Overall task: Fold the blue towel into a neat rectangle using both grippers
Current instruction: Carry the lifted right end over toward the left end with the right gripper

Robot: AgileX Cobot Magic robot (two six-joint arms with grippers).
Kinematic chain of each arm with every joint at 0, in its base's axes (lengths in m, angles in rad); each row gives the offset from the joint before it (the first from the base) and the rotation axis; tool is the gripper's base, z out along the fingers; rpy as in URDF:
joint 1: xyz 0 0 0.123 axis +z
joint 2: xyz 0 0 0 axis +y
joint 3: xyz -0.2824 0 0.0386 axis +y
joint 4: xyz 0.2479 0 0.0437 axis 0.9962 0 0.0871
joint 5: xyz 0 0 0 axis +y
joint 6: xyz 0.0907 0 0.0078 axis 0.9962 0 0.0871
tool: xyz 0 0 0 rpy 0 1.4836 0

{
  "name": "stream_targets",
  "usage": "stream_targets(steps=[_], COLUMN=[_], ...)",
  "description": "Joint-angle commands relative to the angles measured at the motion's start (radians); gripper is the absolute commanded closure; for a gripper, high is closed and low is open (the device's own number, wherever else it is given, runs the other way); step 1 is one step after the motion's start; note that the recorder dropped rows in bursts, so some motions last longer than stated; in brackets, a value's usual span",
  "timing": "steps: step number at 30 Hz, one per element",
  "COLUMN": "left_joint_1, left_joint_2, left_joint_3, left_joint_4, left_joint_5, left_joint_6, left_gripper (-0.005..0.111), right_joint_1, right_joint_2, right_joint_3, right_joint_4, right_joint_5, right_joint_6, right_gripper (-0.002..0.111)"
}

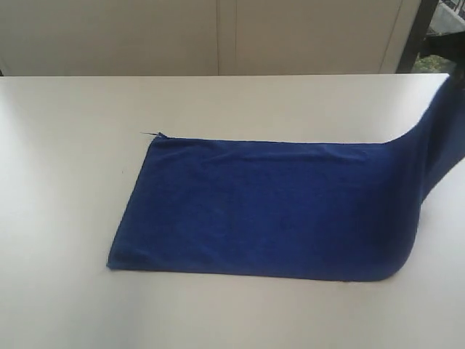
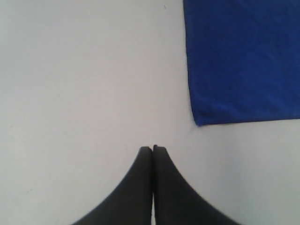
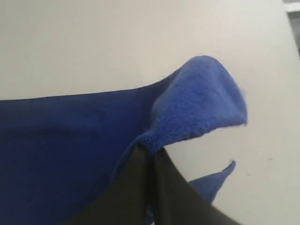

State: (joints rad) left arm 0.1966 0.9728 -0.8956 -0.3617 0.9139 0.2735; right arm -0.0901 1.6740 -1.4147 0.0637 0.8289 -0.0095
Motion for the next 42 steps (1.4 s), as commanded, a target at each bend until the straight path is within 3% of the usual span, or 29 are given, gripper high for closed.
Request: stream_targets(steps=[1,13,24,29,37,42], left_joint_1=[0.004,0.004,0.004,0.004,0.004,0.004], left_joint_2=[-0.007,-0.007,-0.007,-0.007,-0.007,-0.007], left_joint_3=[-0.005,-0.005,-0.005,-0.005,-0.005,-0.005], left_joint_4=[-0.012,-0.012,-0.012,-0.012,-0.012,-0.012], left_joint_5=[0.014,0.013,0.013,0.013,0.010,0.002], left_joint_6=[0.003,0.003,0.003,0.003,0.003,0.003], left_gripper=[0.107,0.107,0.107,0.107,0.107,0.107], right_joint_1=[0.141,0.491,0.754,0.777,0.777,0.796], right_joint_2=[-0.043,0.025,0.376,0.510,0.446,0.469], right_joint_3=[-0.033,-0.192,-0.419,-0.506,-0.668,-0.692], right_joint_4=[0.011,0.012,0.059,0.056,-0.014,0.014], right_joint_5=[0.047,0.053,0.047,0.056,0.200,0.186], right_joint_6=[-0.013,0.044,0.040,0.067,0.070,0.066], right_gripper=[0.108,0.108,0.108,0.108,0.108,0.108])
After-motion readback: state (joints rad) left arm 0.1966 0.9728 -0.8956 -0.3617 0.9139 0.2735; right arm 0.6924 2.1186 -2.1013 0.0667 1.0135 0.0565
